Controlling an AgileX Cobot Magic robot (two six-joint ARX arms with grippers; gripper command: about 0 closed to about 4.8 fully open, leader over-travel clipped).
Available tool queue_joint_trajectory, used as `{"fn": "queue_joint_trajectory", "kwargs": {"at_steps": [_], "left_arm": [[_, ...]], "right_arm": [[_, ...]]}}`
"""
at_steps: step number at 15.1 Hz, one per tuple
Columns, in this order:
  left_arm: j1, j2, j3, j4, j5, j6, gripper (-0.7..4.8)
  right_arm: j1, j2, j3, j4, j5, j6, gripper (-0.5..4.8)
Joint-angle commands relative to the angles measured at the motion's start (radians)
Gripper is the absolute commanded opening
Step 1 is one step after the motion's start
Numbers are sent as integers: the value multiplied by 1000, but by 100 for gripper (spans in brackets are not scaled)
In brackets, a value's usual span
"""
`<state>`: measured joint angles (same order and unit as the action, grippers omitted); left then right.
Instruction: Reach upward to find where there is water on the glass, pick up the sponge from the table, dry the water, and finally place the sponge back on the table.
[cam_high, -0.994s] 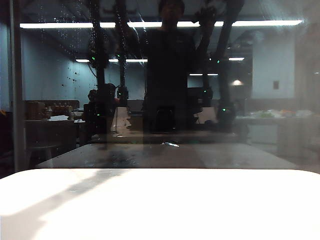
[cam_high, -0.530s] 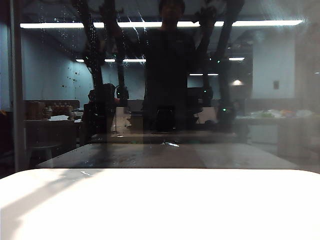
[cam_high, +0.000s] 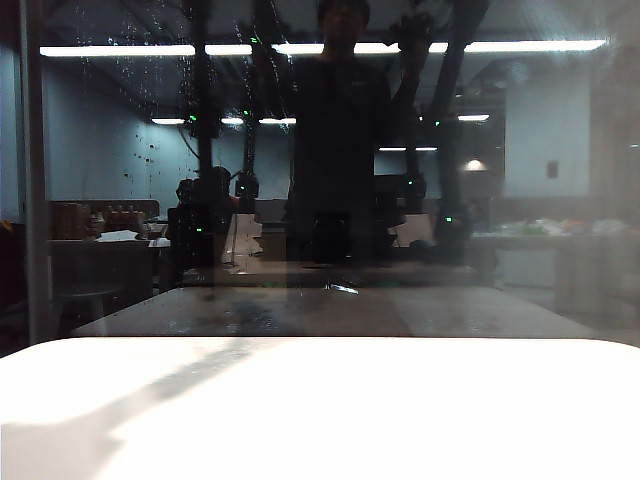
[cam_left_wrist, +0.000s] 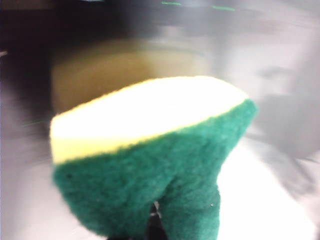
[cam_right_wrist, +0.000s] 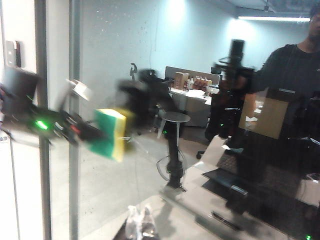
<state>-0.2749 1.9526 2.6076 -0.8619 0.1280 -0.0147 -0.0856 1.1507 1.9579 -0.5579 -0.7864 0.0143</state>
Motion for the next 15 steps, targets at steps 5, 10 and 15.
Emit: {"fn": "queue_joint_trajectory", "kwargs": {"at_steps": [5, 10, 15], "left_arm": [[-212, 160, 0, 71, -48, 8, -6], [-200, 149, 6, 39, -217, 37, -6], [-65, 51, 6, -23, -240, 67, -6]], "right_arm": [[0, -3, 4, 13, -1, 5, -5], [0, -2, 4, 13, -1, 5, -5], [0, 18, 4, 16, -1, 5, -5]]}}
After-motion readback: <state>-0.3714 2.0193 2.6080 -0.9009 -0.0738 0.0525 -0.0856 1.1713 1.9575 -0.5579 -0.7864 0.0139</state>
